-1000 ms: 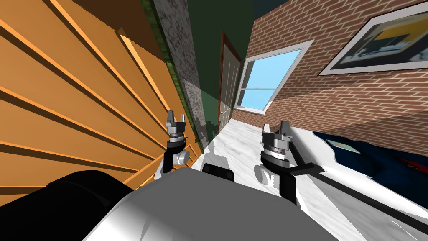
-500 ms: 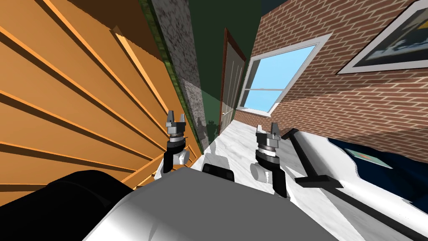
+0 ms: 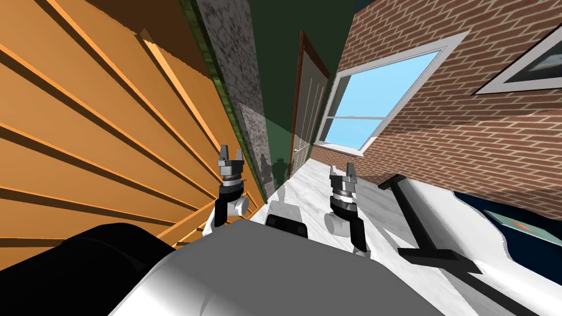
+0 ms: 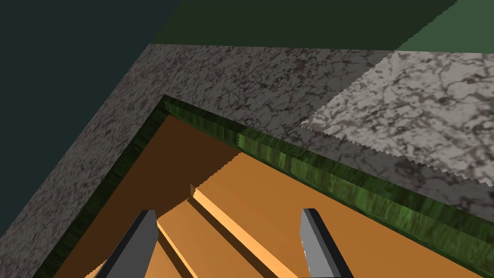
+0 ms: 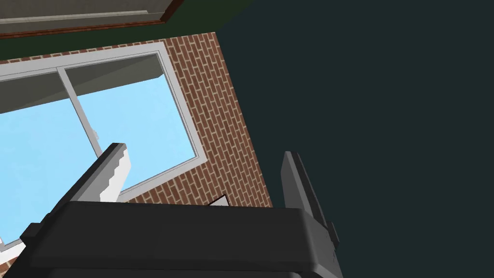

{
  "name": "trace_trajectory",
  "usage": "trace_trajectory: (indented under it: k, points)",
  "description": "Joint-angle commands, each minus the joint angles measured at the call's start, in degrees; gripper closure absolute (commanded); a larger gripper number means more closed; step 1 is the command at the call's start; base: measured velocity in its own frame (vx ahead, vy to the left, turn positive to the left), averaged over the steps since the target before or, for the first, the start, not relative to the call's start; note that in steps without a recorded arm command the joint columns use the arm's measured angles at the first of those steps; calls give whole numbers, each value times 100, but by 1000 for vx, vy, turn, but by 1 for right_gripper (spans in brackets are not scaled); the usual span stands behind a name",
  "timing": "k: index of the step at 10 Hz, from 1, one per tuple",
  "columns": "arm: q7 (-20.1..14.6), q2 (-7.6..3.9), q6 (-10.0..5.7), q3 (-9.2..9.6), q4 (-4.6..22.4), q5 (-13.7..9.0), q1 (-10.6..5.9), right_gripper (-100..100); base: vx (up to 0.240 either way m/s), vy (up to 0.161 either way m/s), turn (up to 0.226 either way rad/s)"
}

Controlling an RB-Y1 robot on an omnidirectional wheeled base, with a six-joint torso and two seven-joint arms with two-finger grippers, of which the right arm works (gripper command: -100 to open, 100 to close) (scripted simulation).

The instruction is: Pull the door open

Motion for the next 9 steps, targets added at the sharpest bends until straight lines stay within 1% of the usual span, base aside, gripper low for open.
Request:
trace_trajectory:
  k: [1, 5, 9]
  points:
    - [-22, -42, -51, 87, 193, -84, -76, -100, 74, -53, 126]
    - [-78, -146, -174, 306, 666, -296, -261, -100, 86, -54, 116]
    - [-139, -253, -305, 540, 1171, -521, -458, -100, 88, -71, 129]
